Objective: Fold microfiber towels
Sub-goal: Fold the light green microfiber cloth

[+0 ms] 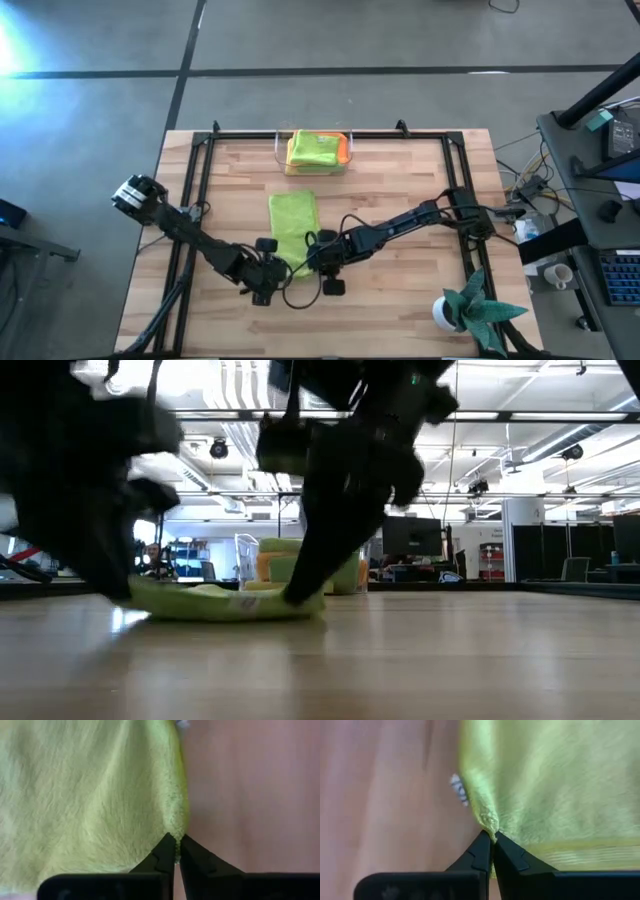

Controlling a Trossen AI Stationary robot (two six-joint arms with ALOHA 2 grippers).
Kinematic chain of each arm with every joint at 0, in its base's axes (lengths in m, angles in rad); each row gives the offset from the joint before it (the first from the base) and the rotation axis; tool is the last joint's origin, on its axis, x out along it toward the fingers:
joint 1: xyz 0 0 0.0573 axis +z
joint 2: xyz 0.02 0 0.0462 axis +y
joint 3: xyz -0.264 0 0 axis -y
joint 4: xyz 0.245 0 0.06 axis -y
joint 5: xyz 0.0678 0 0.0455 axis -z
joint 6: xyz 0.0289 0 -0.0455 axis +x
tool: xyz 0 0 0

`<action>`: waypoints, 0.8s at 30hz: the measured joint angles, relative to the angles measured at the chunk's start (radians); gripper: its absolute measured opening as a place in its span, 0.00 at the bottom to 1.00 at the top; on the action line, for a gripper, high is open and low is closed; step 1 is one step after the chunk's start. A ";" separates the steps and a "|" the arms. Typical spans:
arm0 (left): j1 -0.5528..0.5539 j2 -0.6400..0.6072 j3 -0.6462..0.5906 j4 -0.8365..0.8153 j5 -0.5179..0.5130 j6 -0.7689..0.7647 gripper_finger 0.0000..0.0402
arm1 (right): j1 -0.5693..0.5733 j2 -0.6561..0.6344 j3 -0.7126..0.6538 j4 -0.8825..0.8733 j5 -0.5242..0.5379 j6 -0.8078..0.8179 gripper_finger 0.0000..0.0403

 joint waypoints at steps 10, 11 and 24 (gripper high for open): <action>0.006 -0.102 0.077 -0.075 0.067 0.000 0.00 | 0.004 -0.114 0.035 -0.074 -0.045 0.135 0.02; 0.006 -0.110 0.088 -0.095 0.072 -0.001 0.00 | 0.005 -0.120 0.046 -0.081 -0.044 0.146 0.02; -0.017 -0.155 0.290 -0.362 0.128 -0.091 0.00 | 0.061 -0.127 0.198 -0.320 0.009 0.301 0.02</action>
